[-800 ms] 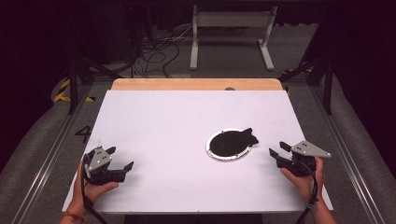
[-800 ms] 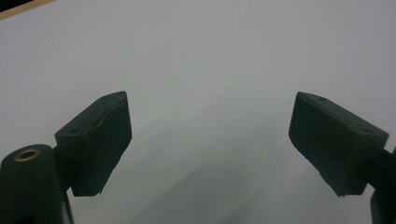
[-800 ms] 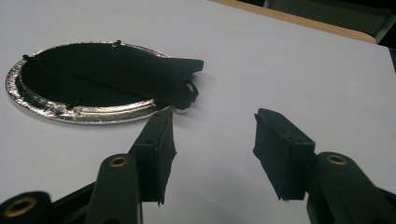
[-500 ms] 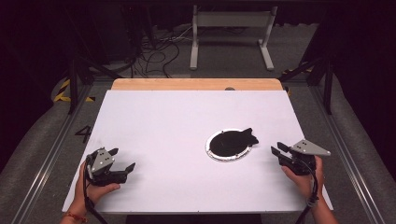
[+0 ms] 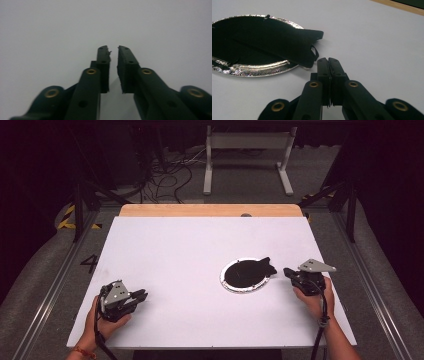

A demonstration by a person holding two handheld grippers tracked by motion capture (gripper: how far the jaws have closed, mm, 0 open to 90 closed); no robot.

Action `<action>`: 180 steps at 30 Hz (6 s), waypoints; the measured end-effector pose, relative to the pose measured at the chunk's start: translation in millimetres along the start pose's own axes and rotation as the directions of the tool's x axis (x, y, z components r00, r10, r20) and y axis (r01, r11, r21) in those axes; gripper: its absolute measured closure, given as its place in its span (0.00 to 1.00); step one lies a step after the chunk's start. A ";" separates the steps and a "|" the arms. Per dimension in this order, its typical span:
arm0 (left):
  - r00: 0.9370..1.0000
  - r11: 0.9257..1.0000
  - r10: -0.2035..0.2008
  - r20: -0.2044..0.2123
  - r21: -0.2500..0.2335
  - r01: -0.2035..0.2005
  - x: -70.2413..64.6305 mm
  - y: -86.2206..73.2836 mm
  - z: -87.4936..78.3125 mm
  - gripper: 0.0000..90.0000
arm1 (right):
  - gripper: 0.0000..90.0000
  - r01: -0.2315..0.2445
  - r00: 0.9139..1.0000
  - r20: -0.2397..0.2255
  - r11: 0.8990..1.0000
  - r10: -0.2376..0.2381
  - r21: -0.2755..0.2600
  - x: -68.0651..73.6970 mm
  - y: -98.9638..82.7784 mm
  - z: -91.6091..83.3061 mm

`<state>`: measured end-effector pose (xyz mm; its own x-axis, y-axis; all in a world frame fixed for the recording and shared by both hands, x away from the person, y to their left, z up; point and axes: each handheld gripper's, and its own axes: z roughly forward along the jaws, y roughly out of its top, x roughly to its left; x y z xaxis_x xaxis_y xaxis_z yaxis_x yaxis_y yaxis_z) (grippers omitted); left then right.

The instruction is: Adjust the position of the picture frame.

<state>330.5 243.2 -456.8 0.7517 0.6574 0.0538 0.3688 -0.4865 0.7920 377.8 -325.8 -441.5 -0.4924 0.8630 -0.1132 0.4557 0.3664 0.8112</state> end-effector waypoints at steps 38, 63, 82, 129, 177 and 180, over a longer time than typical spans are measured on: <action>0.957 0.987 0.139 0.254 0.037 -0.154 -64.0 83.4 106.2 0.99 | 1.00 0.045 0.997 -0.073 0.994 -0.038 0.097 7.0 11.5 40.4; 0.957 0.988 0.128 0.261 0.053 -0.146 -63.6 92.0 127.9 0.97 | 1.00 0.139 0.980 -0.161 0.985 -0.122 0.102 43.8 14.3 35.6; 0.960 0.987 0.135 0.244 0.054 -0.152 -64.4 93.9 131.4 0.97 | 1.00 0.171 0.965 -0.217 0.980 -0.146 0.100 68.0 16.5 33.3; 0.959 0.985 0.140 0.247 0.069 -0.161 -72.0 90.5 124.2 0.99 | 1.00 0.264 0.914 -0.342 0.961 -0.220 0.086 105.8 17.2 25.4; 0.968 0.976 0.163 0.192 0.110 -0.187 -57.6 98.2 128.4 1.00 | 1.00 0.254 0.938 -0.269 0.962 -0.221 0.097 96.7 23.7 35.7; 0.964 0.969 0.188 0.189 0.123 -0.213 -56.8 100.1 128.4 1.00 | 1.00 0.255 0.936 -0.275 0.962 -0.221 0.096 99.3 22.8 34.1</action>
<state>395.0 83.3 -458.7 0.8972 0.4332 0.0857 0.2645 -0.6826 0.6813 364.6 -219.9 -453.8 -0.7654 0.6308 -0.1273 0.3837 0.6062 0.6966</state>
